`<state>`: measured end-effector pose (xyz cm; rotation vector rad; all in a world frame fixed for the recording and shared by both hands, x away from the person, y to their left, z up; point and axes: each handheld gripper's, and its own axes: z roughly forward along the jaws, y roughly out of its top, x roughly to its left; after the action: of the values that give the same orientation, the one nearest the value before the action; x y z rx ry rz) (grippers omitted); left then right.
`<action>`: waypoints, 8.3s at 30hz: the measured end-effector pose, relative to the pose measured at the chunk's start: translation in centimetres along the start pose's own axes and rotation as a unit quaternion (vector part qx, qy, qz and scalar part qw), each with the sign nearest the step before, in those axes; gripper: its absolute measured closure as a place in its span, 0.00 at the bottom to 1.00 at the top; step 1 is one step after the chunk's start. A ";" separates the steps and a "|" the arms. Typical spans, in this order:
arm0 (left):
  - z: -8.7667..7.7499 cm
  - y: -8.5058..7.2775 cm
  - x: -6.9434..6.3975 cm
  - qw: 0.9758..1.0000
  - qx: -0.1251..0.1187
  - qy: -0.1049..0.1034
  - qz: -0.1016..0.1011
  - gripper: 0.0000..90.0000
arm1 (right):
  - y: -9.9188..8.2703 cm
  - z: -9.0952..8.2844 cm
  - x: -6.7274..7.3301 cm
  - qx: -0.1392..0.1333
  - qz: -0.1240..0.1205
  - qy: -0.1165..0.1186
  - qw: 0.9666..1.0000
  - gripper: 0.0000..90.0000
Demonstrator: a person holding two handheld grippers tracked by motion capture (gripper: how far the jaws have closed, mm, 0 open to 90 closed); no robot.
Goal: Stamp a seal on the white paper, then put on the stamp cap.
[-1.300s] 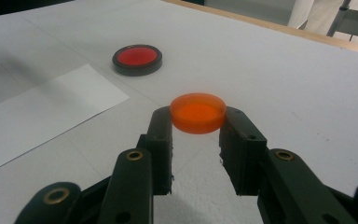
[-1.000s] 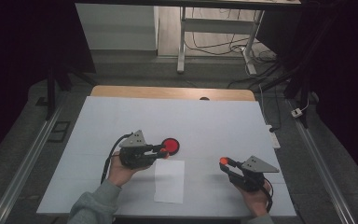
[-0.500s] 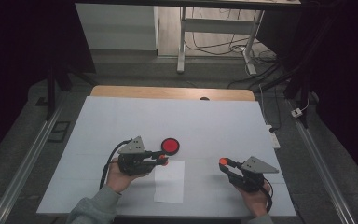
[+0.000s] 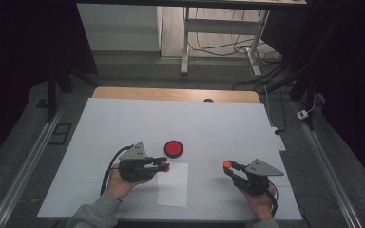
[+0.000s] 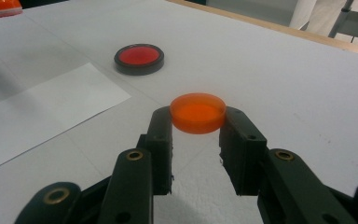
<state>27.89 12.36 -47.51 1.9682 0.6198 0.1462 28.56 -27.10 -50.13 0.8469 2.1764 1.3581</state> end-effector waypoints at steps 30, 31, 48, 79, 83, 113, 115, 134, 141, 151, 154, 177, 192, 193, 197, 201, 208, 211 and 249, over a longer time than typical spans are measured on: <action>3.4 -1.8 -0.7 0.999 0.049 -0.005 0.005 0.81 | -0.1 0.2 0.0 0.005 -0.001 0.001 1.000 0.72; 3.5 -1.8 -0.6 0.999 0.051 -0.006 0.005 0.81 | -0.1 0.2 0.0 0.005 0.000 0.001 1.000 0.72; 4.8 -2.2 -0.3 0.998 0.063 -0.004 0.002 0.81 | -0.1 0.3 0.0 0.007 -0.001 0.002 1.000 0.72; 6.3 -3.1 -0.3 0.995 0.087 0.033 0.018 0.81 | -0.1 0.3 0.1 0.008 -0.002 0.002 1.000 0.72; 6.3 -3.2 -0.4 0.995 0.085 0.038 0.020 0.81 | -0.1 0.3 0.1 0.008 -0.002 0.003 1.000 0.72; 6.4 -4.2 -1.4 0.992 0.086 0.061 0.074 0.81 | -0.2 0.2 0.1 0.007 0.001 0.002 1.000 0.72; 6.5 -4.2 -1.3 0.992 0.085 0.061 0.074 0.81 | -0.2 0.2 0.1 0.008 0.000 0.002 1.000 0.72; 6.5 -4.0 -0.9 0.993 0.090 0.049 0.064 0.81 | -0.2 0.2 0.2 0.008 0.001 0.001 1.000 0.72; 6.5 -4.1 -1.0 0.993 0.089 0.050 0.065 0.81 | -0.2 0.1 0.1 0.007 0.001 0.000 1.000 0.72; 6.5 -4.2 -0.8 0.993 0.087 0.044 0.067 0.81 | -0.2 0.1 0.1 0.005 0.002 -0.002 1.000 0.72; 6.5 -4.2 -0.9 0.993 0.086 0.045 0.068 0.81 | -0.2 0.1 0.1 0.006 0.002 -0.002 1.000 0.72; 3.7 -2.5 0.3 1.000 0.008 0.023 0.004 0.81 | 0.0 0.0 0.2 0.002 -0.003 -0.001 1.000 0.72; 1.8 -1.0 0.4 1.000 -0.024 0.010 -0.018 0.80 | 0.0 0.1 0.2 0.003 -0.003 0.002 1.000 0.72; 1.6 -1.0 0.5 0.999 -0.029 0.005 -0.022 0.80 | -0.1 0.2 0.2 0.002 -0.002 0.002 1.000 0.72; 0.7 -0.5 0.6 0.999 -0.041 0.002 -0.024 0.80 | -0.1 0.1 0.2 0.002 -0.002 0.003 1.000 0.72; 0.1 -0.1 0.7 0.999 -0.049 -0.001 -0.025 0.80 | -0.1 0.2 0.2 0.004 -0.002 0.002 1.000 0.72; -0.5 0.4 0.7 0.999 -0.050 0.000 -0.019 0.80 | -0.1 0.2 0.1 0.005 -0.002 0.002 1.000 0.72; -0.6 0.6 0.6 0.999 -0.050 -0.001 -0.017 0.80 | -0.1 0.2 0.1 0.005 -0.002 0.002 1.000 0.72; -0.3 0.9 0.1 0.999 -0.045 0.001 -0.008 0.80 | 0.7 0.9 1.8 -0.003 -0.015 0.026 1.000 0.72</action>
<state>28.23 12.35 -46.64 1.8769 0.6191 0.1634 28.01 -25.02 -49.92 0.7810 2.2134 1.3851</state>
